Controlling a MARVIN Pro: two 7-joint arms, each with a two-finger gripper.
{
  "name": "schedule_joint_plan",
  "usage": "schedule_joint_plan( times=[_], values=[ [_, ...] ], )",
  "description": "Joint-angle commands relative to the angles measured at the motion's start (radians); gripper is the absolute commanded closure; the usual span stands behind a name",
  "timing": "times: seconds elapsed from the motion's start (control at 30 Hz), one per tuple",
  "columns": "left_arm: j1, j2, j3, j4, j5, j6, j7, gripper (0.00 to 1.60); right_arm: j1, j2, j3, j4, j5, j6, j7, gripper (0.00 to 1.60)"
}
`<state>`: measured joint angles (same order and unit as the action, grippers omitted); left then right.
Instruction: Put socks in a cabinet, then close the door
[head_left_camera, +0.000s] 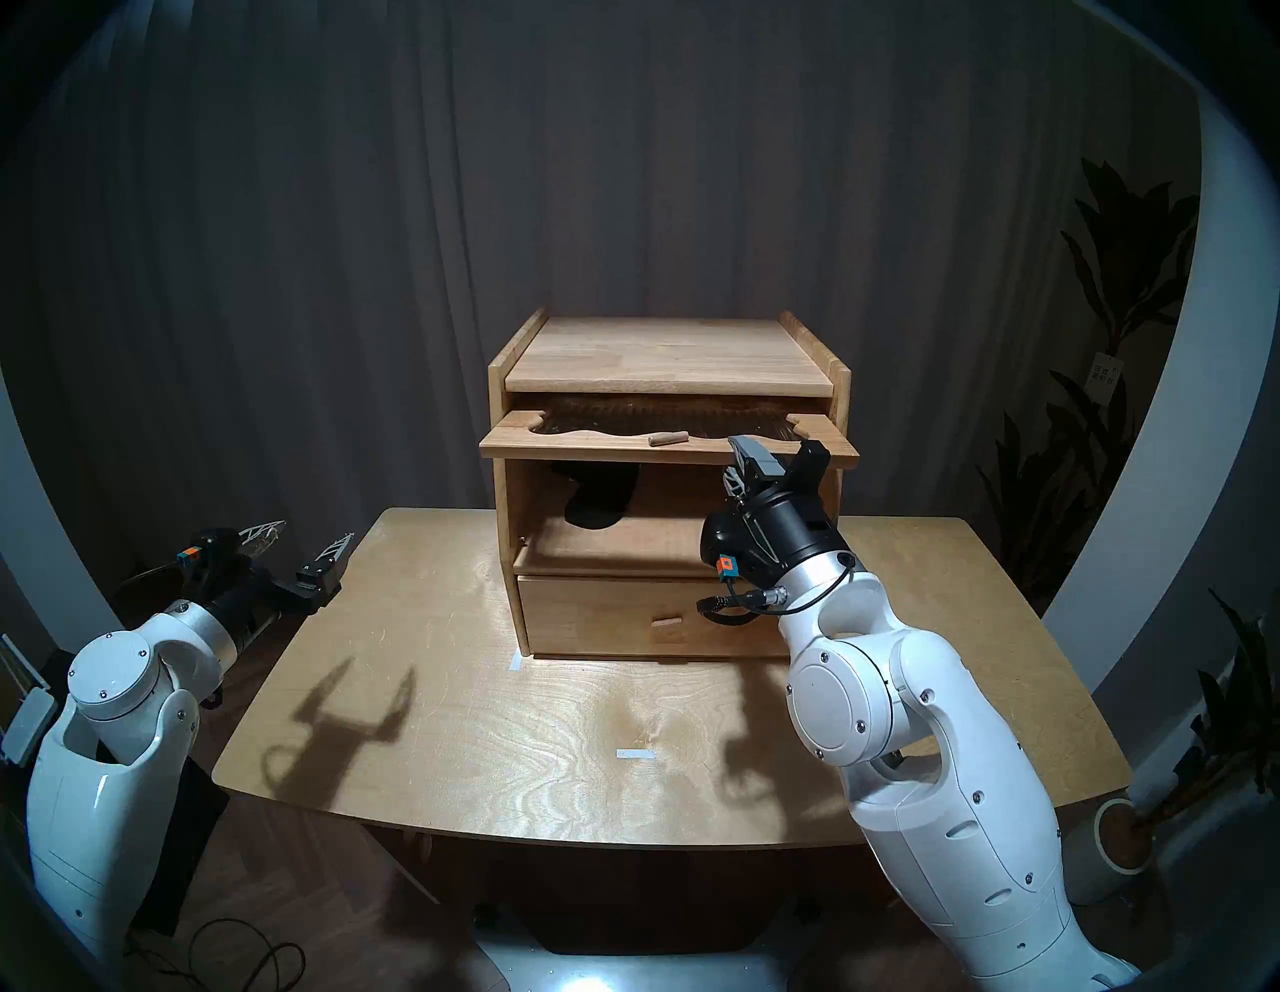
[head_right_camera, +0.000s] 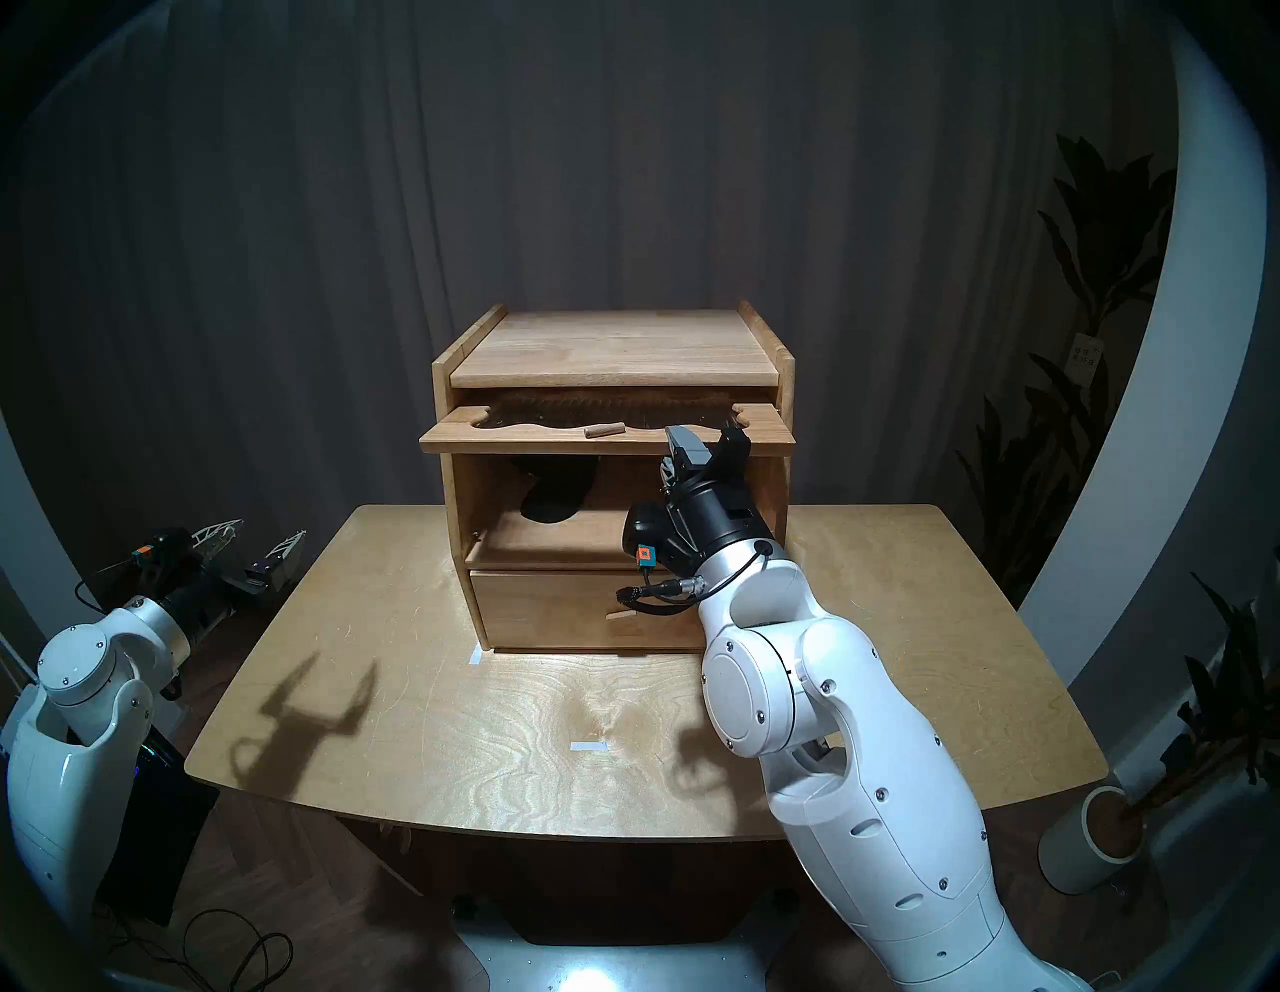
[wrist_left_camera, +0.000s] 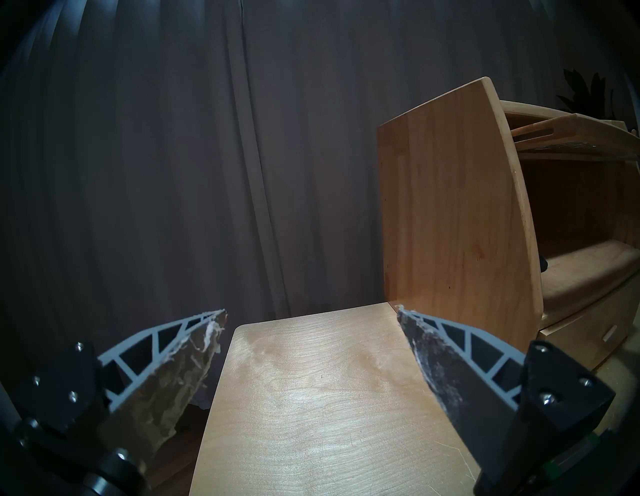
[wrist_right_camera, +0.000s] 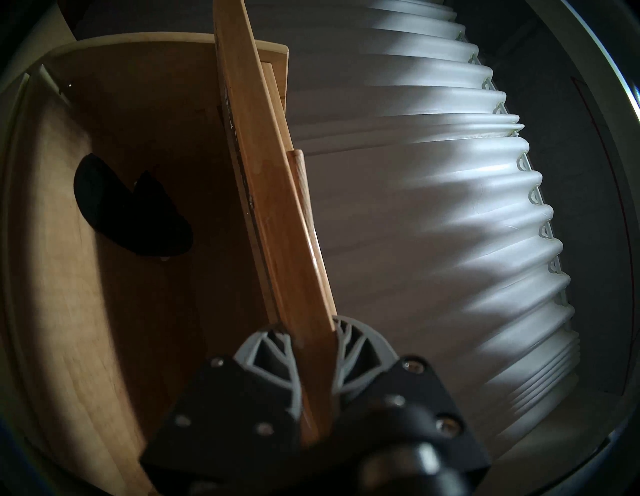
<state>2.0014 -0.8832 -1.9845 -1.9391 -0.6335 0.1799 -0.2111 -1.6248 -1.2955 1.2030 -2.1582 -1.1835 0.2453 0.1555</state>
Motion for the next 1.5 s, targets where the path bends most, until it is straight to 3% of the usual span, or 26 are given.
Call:
schedule_joint_plan(
  times=[0.0,0.37,0.63,0.83,1.07,1.17,1.2,1.23,1.27,1.33,1.47],
  values=[
    [-0.011,0.004,-0.008,-0.011,0.000,-0.006,0.001,0.00,-0.073,-0.003,-0.007,-0.104,0.005,0.003,-0.058,1.60],
    [-0.011,0.005,-0.008,-0.012,0.000,-0.006,0.001,0.00,-0.186,0.017,-0.019,-0.200,-0.001,0.009,-0.090,1.60],
    [-0.011,0.005,-0.008,-0.012,0.000,-0.006,0.001,0.00,-0.228,0.028,-0.018,-0.230,-0.018,0.021,-0.111,1.60],
    [-0.011,0.004,-0.008,-0.012,0.000,-0.006,0.001,0.00,-0.316,0.036,-0.035,-0.275,-0.002,0.041,-0.085,1.60],
    [-0.011,0.005,-0.008,-0.012,0.000,-0.006,0.001,0.00,-0.411,0.085,-0.041,-0.285,0.153,0.099,0.026,1.60],
    [-0.011,0.005,-0.008,-0.011,0.000,-0.006,0.001,0.00,-0.410,0.067,-0.035,-0.285,0.251,0.108,0.050,1.60],
    [-0.011,0.005,-0.008,-0.011,0.000,-0.006,0.001,0.00,-0.401,0.056,-0.033,-0.285,0.271,0.108,0.048,1.02],
    [-0.011,0.005,-0.008,-0.011,0.000,-0.006,0.001,0.00,-0.381,0.023,-0.026,-0.285,0.302,0.108,0.034,0.21],
    [-0.011,0.005,-0.008,-0.011,0.000,-0.005,0.001,0.00,-0.364,-0.001,-0.023,-0.285,0.315,0.108,0.025,0.00],
    [-0.011,0.005,-0.007,-0.010,-0.001,-0.005,0.000,0.00,-0.332,-0.037,-0.014,-0.285,0.344,0.118,-0.012,0.00],
    [-0.010,0.005,-0.006,-0.009,-0.001,-0.004,-0.001,0.00,-0.282,-0.064,0.087,-0.285,0.407,0.142,-0.048,0.00]
  ],
)
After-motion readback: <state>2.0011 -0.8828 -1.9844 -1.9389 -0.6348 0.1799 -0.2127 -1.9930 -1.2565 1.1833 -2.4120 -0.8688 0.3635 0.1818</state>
